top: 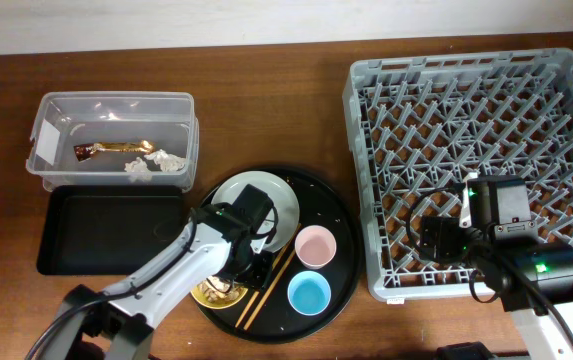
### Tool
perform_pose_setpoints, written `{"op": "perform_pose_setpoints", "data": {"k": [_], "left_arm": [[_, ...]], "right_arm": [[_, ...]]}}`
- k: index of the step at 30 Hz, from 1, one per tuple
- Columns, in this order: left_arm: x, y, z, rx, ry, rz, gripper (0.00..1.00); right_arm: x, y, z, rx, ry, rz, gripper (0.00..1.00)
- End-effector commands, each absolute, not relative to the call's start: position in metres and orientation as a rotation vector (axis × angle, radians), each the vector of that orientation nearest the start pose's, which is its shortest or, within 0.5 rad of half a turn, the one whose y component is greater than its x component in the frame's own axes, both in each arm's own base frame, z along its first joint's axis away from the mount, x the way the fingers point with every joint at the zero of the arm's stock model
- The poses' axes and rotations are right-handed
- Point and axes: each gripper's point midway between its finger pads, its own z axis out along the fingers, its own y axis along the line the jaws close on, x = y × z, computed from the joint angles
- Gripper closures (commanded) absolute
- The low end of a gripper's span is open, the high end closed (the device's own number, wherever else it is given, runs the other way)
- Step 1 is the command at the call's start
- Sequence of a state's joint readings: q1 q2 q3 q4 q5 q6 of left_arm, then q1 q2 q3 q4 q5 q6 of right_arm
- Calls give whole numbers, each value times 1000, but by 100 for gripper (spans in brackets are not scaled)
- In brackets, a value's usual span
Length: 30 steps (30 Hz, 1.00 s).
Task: Sort waste into correct bins and load items into the dishwasher rack
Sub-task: 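Grasp yellow bowl with left gripper and tip shells onto black tray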
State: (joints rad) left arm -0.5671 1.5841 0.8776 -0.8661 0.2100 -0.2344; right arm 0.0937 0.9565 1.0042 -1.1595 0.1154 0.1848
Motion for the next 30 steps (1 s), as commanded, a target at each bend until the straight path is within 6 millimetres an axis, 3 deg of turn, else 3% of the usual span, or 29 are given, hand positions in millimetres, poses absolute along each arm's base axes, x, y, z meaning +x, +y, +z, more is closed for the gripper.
{"op": "perform_pose_setpoints", "data": {"k": [1,3,8,11,13,18,21,26,30], "left_arm": [[188,-158,15,529,3183,-254,72],[191,-151,14,504,3179,-189,73],[193,-149,14,461,3180,-161,98],[199,-153,20,444,3160,-176,100],[204,-156,31,444,3138,-188,100],[234,-153,88,400,3023,-151,100],[265,-123,118,291,2918,-185,100],[304,-69,136,138,2751,-658,100],[315,-33,145,9,2543,-977,100]], "right_arm": [[221,0,188,170,2645,-68,1],[220,0,188,170,2647,-68,1],[220,0,188,170,2647,-68,1],[220,0,188,170,2647,-68,1],[220,0,188,170,2647,-69,1],[220,0,188,170,2647,-69,1],[220,0,188,170,2647,-69,1],[220,0,188,170,2647,-69,1],[220,0,188,170,2647,-69,1]]}}
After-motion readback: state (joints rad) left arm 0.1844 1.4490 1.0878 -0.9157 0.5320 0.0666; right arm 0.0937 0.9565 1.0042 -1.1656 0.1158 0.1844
